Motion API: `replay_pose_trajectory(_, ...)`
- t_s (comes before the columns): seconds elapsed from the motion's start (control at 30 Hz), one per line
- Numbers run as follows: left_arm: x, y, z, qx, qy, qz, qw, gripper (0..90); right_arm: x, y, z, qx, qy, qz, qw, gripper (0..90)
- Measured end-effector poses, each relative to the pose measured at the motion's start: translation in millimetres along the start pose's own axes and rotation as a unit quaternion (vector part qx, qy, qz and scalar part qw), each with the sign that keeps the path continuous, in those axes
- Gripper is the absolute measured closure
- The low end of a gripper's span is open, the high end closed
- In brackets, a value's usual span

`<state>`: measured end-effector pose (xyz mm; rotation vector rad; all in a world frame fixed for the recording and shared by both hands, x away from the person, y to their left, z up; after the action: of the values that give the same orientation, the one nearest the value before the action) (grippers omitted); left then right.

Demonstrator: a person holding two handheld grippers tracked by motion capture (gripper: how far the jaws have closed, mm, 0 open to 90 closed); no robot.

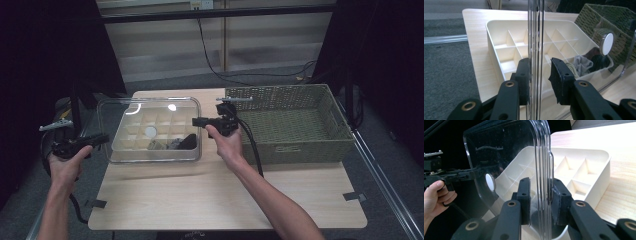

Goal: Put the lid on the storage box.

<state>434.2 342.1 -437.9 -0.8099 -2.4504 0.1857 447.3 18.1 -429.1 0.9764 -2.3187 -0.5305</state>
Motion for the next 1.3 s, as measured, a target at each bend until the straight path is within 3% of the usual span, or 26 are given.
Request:
replay_pose_trajectory(0.5,-9.7,10.6,-24.5,0.009,0.001,-0.009,0.9999,68.9,-12.3,-5.0,-19.5,-0.002,-0.005,0.005,1.0,71.3)
replay_pose_trajectory(1.03,-22.9,17.5,-26.9,0.026,0.001,-0.008,0.9996,68.4,-17.4,-10.8,-27.2,0.005,-0.001,0.018,0.9998,71.4)
replay_pose_trajectory(1.3,-29.6,23.0,-23.6,0.024,0.016,-0.012,0.9995,67.0,-22.1,-14.0,-27.0,0.008,-0.004,0.024,0.9997,71.4)
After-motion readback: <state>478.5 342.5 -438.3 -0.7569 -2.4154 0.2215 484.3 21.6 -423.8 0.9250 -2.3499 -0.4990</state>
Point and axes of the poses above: each handheld gripper's, and its own axes: x roughly backward along the jaws, z roughly out of its underside, y roughly to its left, the point moved 10 cm from there along -x, roughly forward along the jaws, and after that the axes turned 4 degrees about -y, right-handed, at the moved point
